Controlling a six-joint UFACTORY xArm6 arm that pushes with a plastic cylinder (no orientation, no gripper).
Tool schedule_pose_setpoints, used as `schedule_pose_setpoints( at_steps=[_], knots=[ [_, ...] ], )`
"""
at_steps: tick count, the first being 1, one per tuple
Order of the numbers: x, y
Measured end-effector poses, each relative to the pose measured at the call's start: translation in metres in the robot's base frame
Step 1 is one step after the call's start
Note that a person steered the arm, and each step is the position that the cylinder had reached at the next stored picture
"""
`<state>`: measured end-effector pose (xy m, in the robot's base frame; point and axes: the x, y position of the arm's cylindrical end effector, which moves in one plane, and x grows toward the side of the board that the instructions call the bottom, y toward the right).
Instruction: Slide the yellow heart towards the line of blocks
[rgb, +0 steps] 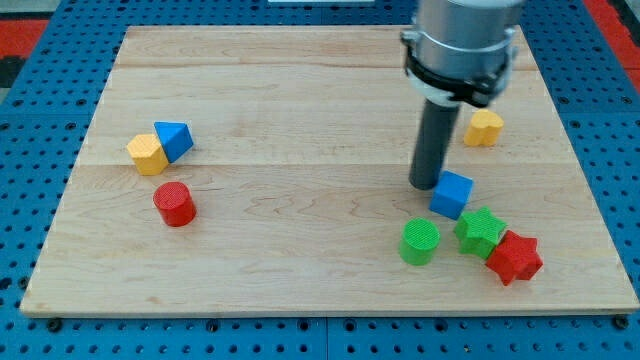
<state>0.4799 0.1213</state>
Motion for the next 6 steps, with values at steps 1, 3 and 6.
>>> schedule_pose_setpoints(
  at_steps=[1,3,6],
  knots=[
    [-0.039,0.049],
    [-0.080,0.136],
    [-0.066,-0.050]
  ],
)
